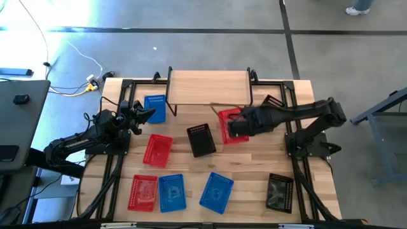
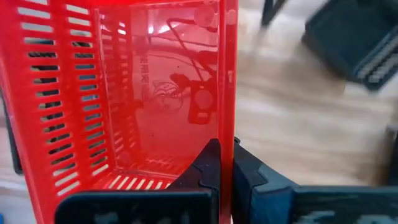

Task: Stack baskets on shelf by color
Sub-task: Put the right red bin on the shelf

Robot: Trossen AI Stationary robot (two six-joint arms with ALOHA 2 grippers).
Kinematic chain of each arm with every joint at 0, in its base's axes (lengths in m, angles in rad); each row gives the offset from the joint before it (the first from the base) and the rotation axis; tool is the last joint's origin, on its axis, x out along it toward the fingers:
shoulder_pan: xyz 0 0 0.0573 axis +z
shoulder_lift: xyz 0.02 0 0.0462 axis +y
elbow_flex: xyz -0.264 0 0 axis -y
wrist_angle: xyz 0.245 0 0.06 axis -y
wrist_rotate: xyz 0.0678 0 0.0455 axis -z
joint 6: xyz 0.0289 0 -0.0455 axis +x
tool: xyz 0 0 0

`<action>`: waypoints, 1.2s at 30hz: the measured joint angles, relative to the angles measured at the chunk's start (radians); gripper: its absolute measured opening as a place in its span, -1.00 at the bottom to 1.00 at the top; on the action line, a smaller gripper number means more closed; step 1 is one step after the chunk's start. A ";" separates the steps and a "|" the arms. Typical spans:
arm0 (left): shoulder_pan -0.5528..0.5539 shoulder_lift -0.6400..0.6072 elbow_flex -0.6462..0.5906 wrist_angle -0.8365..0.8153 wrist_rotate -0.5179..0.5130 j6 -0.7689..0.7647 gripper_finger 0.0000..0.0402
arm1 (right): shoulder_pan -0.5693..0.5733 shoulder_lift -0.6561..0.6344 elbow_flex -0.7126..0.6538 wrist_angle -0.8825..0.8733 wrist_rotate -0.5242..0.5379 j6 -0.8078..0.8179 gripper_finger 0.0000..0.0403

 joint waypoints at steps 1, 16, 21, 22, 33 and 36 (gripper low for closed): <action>0.000 0.000 0.000 0.000 0.000 0.000 -1.00 | -0.022 0.000 0.009 0.001 0.001 -0.028 -1.00; 0.000 0.000 0.000 0.000 0.000 0.000 -1.00 | -0.400 0.000 0.166 0.004 0.020 -0.411 -1.00; 0.000 0.000 0.000 0.000 0.000 0.000 -1.00 | -0.532 0.000 0.180 0.053 -0.027 -0.496 -1.00; 0.000 0.000 0.000 0.000 0.000 0.000 -1.00 | -0.557 0.000 0.180 0.069 -0.045 -0.511 -1.00; 0.000 0.000 0.000 0.000 -0.004 0.000 -1.00 | -0.734 0.000 0.171 0.144 -0.252 -0.593 -1.00; 0.000 0.000 0.000 0.000 -0.004 0.000 -1.00 | -0.748 0.001 0.143 0.141 -0.293 -0.596 -1.00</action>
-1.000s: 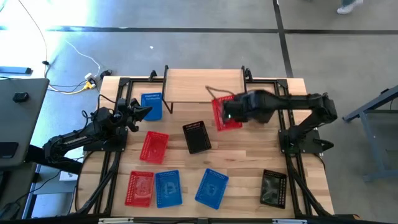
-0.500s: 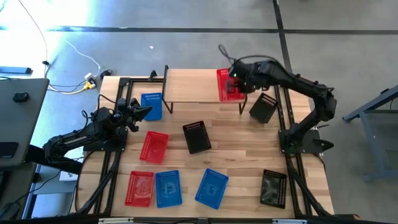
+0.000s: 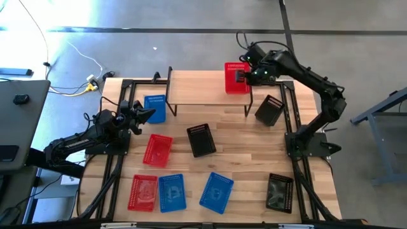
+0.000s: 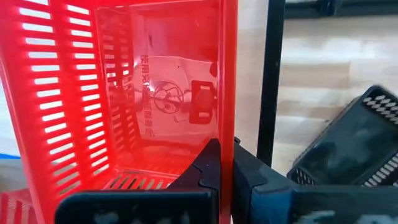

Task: Stack baskets on shelf by color
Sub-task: Put the right red bin on the shelf

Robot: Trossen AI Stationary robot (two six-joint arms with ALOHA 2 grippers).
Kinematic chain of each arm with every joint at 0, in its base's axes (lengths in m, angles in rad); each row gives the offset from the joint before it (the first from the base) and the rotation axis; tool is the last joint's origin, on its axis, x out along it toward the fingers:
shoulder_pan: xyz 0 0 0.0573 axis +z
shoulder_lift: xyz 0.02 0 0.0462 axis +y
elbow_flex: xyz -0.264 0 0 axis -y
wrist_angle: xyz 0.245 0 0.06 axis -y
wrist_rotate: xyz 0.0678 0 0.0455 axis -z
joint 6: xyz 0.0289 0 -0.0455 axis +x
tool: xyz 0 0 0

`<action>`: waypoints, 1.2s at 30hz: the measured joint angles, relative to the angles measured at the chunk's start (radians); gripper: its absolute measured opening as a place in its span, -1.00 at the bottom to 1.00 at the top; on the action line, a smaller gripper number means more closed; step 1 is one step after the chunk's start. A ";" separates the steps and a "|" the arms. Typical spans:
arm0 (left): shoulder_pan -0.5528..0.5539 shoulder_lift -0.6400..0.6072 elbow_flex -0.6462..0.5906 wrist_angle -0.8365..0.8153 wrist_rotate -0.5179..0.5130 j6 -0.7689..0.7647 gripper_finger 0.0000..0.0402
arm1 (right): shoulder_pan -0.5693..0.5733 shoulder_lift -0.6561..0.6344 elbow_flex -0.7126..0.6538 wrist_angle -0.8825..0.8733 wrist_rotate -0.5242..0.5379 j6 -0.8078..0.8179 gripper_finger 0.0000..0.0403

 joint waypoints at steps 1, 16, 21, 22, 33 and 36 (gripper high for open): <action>0.000 0.000 0.000 0.000 0.000 0.000 -1.00 | 0.000 0.000 -0.011 0.005 -0.004 0.000 -1.00; 0.000 0.000 0.000 -0.003 -0.023 0.000 -1.00 | -0.008 0.001 -0.143 0.100 -0.050 -0.001 -1.00; 0.000 0.000 0.000 -0.003 -0.023 0.000 -1.00 | -0.020 0.001 -0.143 0.109 -0.049 -0.015 -1.00; 0.000 0.000 0.000 -0.003 -0.023 0.000 -1.00 | -0.020 0.001 -0.143 0.109 -0.048 -0.016 -1.00; 0.000 0.000 0.000 -0.002 -0.023 0.000 -1.00 | -0.019 0.001 -0.143 0.118 -0.029 -0.031 -0.80; 0.000 0.000 0.000 -0.003 -0.023 0.000 -1.00 | -0.019 0.001 -0.143 0.118 -0.028 -0.023 -0.69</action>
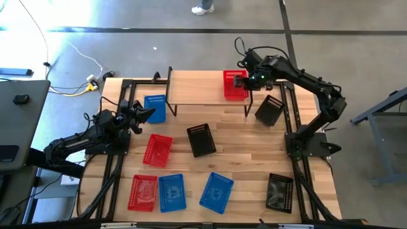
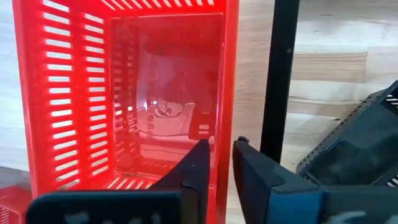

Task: Stack baskets on shelf by color
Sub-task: Put the right red bin on the shelf, then put the top blue bin on the shelf

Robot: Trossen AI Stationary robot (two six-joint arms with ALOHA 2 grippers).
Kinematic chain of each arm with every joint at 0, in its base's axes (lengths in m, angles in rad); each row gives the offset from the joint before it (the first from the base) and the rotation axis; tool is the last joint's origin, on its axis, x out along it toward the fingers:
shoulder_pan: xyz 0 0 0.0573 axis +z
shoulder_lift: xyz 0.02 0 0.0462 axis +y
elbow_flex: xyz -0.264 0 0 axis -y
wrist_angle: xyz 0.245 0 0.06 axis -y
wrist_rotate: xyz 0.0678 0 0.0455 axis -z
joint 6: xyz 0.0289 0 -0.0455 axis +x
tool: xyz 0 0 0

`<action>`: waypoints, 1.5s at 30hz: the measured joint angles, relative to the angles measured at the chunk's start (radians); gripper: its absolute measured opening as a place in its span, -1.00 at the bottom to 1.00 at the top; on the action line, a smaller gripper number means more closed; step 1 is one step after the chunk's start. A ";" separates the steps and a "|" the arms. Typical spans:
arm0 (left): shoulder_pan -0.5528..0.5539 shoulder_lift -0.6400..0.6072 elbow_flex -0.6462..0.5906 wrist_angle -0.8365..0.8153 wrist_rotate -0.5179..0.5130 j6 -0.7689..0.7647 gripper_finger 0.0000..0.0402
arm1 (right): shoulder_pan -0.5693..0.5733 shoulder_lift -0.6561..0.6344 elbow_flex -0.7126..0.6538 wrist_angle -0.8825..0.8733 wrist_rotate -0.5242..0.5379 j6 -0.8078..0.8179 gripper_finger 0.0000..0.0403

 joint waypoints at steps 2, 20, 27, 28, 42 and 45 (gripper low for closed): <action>0.000 0.000 0.000 0.000 0.000 0.000 -1.00 | 0.000 0.000 0.000 0.007 0.002 -0.001 -0.63; 0.000 0.000 0.000 0.001 0.027 0.000 -0.49 | 0.000 0.000 0.216 -0.093 0.111 -0.083 -0.59; 0.000 0.004 0.062 -0.034 0.088 0.063 -0.32 | 0.038 -0.001 0.369 -0.141 0.137 -0.139 -0.59; 0.000 0.010 0.083 -0.068 0.100 0.087 -0.32 | 0.046 -0.001 0.394 -0.149 0.150 -0.146 -0.59; 0.000 0.239 0.427 -0.616 0.142 0.270 -0.31 | 0.138 -0.001 0.561 -0.185 0.222 -0.170 -0.59; 0.000 0.310 0.499 -0.662 0.142 0.270 -0.31 | 0.149 -0.001 0.561 -0.187 0.222 -0.194 -0.59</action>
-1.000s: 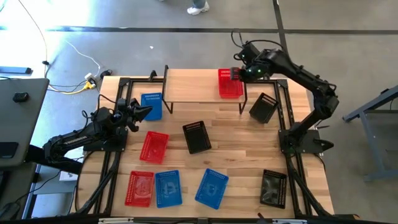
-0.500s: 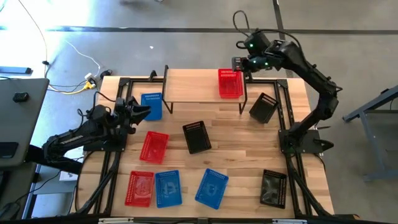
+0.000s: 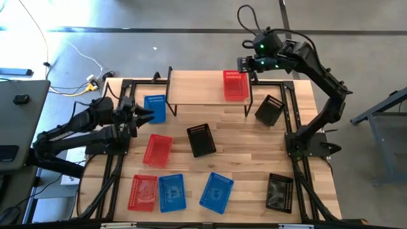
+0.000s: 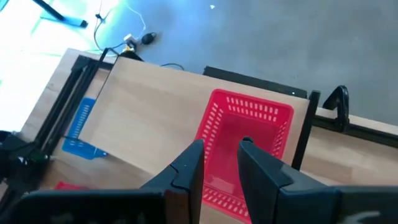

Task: Stack baskets on shelf by color
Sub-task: Put the top blue bin on the shelf

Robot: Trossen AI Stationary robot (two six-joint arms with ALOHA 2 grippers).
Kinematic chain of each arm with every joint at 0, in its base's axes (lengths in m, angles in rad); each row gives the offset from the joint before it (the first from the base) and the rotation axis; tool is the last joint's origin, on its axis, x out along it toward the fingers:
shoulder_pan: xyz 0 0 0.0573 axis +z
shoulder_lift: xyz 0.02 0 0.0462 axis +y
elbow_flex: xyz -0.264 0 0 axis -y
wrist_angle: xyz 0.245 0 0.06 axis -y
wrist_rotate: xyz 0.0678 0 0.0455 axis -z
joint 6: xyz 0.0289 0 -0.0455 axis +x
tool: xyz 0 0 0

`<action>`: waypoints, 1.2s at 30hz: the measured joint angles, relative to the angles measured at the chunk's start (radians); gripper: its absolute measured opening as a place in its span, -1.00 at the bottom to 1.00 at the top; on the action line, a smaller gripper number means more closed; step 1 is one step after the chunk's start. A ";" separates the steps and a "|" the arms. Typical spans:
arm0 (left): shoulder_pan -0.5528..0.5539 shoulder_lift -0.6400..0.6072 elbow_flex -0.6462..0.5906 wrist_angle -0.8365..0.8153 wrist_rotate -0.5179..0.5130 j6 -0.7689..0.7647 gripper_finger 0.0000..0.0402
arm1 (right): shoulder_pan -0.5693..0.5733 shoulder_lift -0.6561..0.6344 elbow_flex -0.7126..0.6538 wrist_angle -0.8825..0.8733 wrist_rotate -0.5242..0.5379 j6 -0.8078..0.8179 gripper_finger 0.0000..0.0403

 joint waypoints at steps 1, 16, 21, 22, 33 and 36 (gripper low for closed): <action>0.000 0.026 0.026 -0.017 0.000 0.000 -0.31 | 0.003 0.000 0.000 -0.001 0.000 -0.009 -0.59; 0.000 0.381 0.312 -0.425 -0.068 0.298 -0.31 | 0.011 0.000 0.000 -0.001 -0.049 -0.187 -0.59; 0.000 0.453 0.316 -0.558 -0.197 0.410 -0.31 | 0.011 0.000 0.000 -0.001 -0.049 -0.237 -0.59; 0.000 0.467 0.316 -0.581 -0.210 0.422 -0.31 | 0.011 0.000 0.000 -0.001 -0.049 -0.244 -0.59; -0.107 0.607 0.316 -0.620 -0.343 0.480 -0.31 | 0.011 0.000 -0.001 -0.001 -0.049 -0.287 -0.59; -0.132 0.653 0.316 -0.619 -0.372 0.481 -0.31 | 0.011 0.000 -0.001 -0.001 -0.049 -0.289 -0.59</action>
